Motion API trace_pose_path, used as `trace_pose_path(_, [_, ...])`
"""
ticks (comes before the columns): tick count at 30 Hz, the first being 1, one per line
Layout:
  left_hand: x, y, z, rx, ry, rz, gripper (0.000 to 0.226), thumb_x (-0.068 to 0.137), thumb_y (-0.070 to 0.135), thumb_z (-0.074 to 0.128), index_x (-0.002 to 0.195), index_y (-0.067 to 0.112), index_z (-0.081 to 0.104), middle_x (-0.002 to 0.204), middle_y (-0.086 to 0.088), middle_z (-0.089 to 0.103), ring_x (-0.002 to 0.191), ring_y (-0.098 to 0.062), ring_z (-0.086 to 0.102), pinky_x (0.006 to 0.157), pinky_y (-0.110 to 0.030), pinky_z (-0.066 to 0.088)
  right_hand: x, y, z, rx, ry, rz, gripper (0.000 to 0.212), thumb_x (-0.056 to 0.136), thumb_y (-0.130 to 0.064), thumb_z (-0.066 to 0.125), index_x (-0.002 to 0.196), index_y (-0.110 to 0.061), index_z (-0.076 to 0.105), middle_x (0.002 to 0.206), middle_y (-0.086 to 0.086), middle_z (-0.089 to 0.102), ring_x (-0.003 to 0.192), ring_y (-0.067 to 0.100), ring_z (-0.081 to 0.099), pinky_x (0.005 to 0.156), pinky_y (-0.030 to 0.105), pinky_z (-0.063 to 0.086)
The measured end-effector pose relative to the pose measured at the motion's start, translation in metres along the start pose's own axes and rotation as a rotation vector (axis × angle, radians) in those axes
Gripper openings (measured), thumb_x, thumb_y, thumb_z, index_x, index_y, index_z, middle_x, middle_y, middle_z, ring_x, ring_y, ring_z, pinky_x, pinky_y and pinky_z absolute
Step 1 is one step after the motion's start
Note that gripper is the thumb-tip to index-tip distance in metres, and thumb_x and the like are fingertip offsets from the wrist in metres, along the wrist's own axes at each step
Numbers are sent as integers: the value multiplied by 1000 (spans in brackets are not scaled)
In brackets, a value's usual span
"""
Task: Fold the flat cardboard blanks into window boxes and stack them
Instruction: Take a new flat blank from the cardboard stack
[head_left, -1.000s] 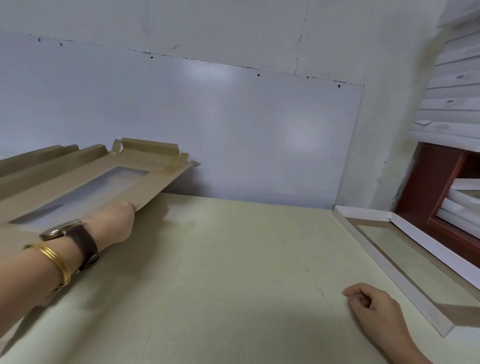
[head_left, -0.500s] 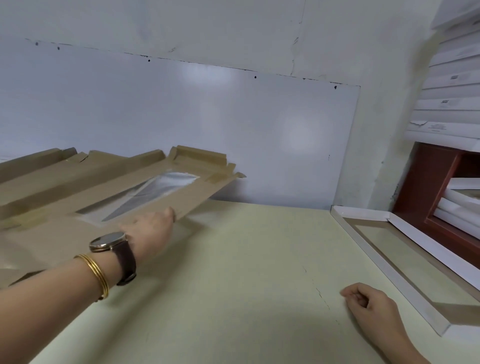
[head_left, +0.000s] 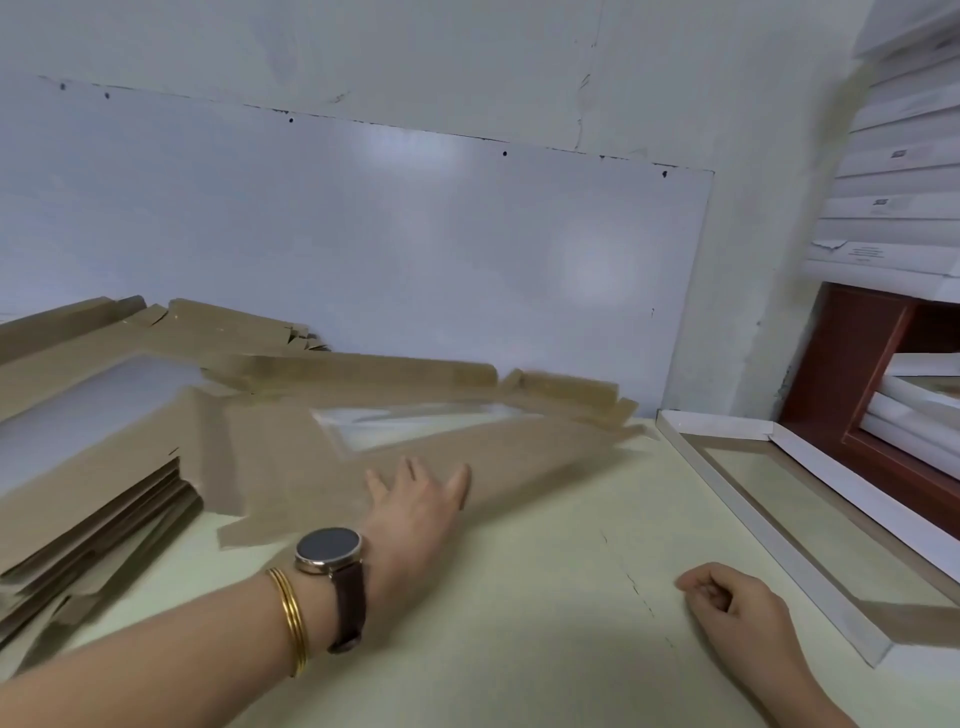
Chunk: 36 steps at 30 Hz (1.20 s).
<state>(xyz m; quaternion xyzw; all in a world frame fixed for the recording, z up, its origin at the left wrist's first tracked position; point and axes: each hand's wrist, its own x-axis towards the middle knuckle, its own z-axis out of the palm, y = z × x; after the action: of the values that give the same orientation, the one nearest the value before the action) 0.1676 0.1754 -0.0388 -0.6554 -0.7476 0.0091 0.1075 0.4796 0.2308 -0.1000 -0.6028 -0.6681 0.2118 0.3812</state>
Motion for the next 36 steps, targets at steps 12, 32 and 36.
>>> trace_pose_path(12, [-15,51,19,-36,-91,242,84,83,-9,43,152,22,6,133,-26,36,129,-41,31,109,-63,20,-8,-10,1,138,109,-91,32,81,9,61,70,-20,70,54,-7,51,46,4,44,48,8,35])
trace_pose_path(32, [-29,-15,50,-193,-125,413,66,97,6,26,150,40,5,154,-14,23,147,-23,13,120,-41,9,22,-24,15,-704,-234,-429,61,76,-15,50,135,-31,45,135,-15,40,131,9,28,98,27,28])
trace_pose_path(36, [-36,-35,43,-282,-151,463,70,92,8,28,147,46,7,156,-3,23,145,-16,19,113,-28,19,30,-22,8,-698,-387,-353,38,64,-9,43,90,-33,57,97,-13,57,104,16,54,82,29,40])
